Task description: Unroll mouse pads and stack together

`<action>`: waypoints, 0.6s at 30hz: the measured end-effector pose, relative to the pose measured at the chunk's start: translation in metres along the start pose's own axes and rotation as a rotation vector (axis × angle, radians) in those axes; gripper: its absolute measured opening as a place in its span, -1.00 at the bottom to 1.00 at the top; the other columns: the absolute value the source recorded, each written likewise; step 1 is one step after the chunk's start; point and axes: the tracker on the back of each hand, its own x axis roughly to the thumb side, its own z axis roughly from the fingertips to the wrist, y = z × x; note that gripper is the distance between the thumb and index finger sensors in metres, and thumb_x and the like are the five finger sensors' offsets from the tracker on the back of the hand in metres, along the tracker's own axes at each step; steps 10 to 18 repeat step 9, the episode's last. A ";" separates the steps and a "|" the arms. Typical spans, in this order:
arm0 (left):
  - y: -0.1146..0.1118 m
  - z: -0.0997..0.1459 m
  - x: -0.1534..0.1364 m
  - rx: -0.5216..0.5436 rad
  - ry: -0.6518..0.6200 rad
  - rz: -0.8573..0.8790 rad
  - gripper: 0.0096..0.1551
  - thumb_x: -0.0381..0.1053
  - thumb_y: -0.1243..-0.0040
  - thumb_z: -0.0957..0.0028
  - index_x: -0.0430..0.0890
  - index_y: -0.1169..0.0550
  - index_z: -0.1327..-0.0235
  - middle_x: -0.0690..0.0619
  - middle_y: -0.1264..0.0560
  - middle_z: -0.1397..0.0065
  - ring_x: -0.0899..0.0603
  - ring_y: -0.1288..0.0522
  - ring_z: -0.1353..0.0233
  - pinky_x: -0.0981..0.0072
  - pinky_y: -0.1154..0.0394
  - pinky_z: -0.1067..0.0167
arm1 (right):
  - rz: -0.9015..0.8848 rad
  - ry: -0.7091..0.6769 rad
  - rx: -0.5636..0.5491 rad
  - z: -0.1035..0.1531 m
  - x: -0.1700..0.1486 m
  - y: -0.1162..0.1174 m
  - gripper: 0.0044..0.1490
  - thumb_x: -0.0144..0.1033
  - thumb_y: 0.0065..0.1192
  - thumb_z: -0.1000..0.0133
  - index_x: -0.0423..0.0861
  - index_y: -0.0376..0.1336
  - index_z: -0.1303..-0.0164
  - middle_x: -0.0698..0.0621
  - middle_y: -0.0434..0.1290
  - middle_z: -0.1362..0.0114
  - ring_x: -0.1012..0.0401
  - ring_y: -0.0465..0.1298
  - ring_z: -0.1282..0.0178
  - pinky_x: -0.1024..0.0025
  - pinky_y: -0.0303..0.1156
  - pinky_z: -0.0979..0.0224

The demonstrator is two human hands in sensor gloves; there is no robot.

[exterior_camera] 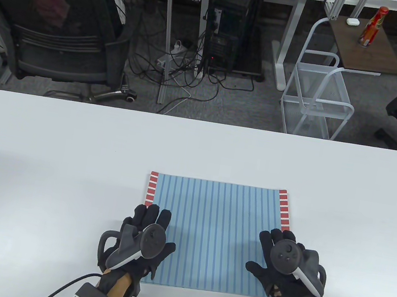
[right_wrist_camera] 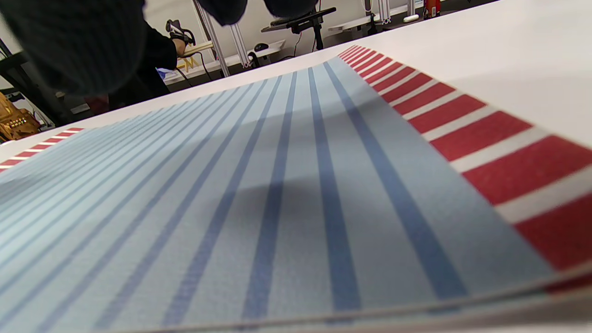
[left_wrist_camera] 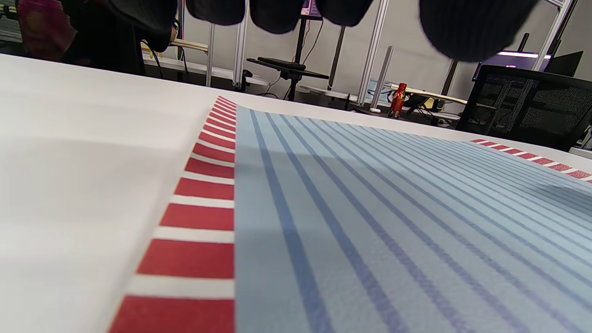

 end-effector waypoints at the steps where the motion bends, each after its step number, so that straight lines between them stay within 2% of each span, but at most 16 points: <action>1: 0.001 0.000 0.000 -0.001 0.001 -0.001 0.01 0.45 -0.06 0.18 0.17 -0.13 -0.58 -0.03 -0.06 -0.74 -0.34 -0.09 -0.72 -0.30 -0.22 -0.51 | 0.005 0.001 0.001 0.000 0.000 0.000 0.08 0.21 0.28 0.18 0.21 -0.13 -0.48 0.04 -0.25 -0.68 0.01 -0.37 -0.70 -0.17 -0.39 -0.61; 18: 0.000 0.000 0.000 -0.009 0.005 0.000 0.01 0.45 -0.06 0.18 0.17 -0.13 -0.58 -0.02 -0.07 -0.74 -0.34 -0.09 -0.72 -0.30 -0.22 -0.51 | 0.017 0.007 -0.005 0.001 0.001 0.001 0.08 0.21 0.28 0.19 0.21 -0.13 -0.48 0.04 -0.24 -0.68 0.00 -0.36 -0.70 -0.18 -0.38 -0.60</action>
